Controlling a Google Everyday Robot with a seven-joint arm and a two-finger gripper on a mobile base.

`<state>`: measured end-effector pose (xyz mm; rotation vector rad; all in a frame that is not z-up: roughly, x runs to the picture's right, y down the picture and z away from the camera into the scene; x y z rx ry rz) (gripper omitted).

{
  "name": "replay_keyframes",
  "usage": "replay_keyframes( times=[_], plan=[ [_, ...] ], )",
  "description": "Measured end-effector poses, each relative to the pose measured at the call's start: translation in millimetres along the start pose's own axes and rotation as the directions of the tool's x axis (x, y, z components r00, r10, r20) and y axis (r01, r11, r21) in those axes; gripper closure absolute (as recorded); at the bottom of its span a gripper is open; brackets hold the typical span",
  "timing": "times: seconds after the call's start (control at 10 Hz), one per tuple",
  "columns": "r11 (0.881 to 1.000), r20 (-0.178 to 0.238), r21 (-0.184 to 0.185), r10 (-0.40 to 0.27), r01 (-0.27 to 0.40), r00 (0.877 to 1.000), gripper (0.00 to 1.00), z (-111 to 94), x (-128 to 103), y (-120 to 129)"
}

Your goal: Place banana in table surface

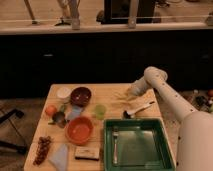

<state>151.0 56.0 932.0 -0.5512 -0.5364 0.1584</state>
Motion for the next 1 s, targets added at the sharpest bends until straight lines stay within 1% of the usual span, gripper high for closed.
replay_keyframes(
  times=[0.1,0.2,0.3,0.4,0.5,0.7,0.8,1.0],
  plan=[
    [1.000,0.012,-0.003,0.000,0.000,1.000,0.47,-0.6,-1.4,0.1],
    [1.000,0.025,-0.010,0.001,-0.001,1.000,0.34,-1.4,-1.7,0.7],
    [1.000,0.030,-0.013,0.002,-0.002,1.000,0.27,-1.6,-1.0,1.0],
    [1.000,0.035,-0.024,-0.003,0.004,0.999,0.21,-1.7,0.7,1.7],
    [0.999,0.037,-0.044,-0.011,0.012,0.999,0.20,0.0,1.3,3.1],
    [0.998,0.041,-0.060,-0.019,0.021,0.999,0.20,0.7,1.3,2.2],
    [0.998,0.044,-0.061,-0.019,0.022,0.999,0.20,-1.0,3.4,2.0],
    [0.997,0.056,-0.075,-0.025,0.029,0.998,0.20,-2.4,5.0,2.0]
  ],
)
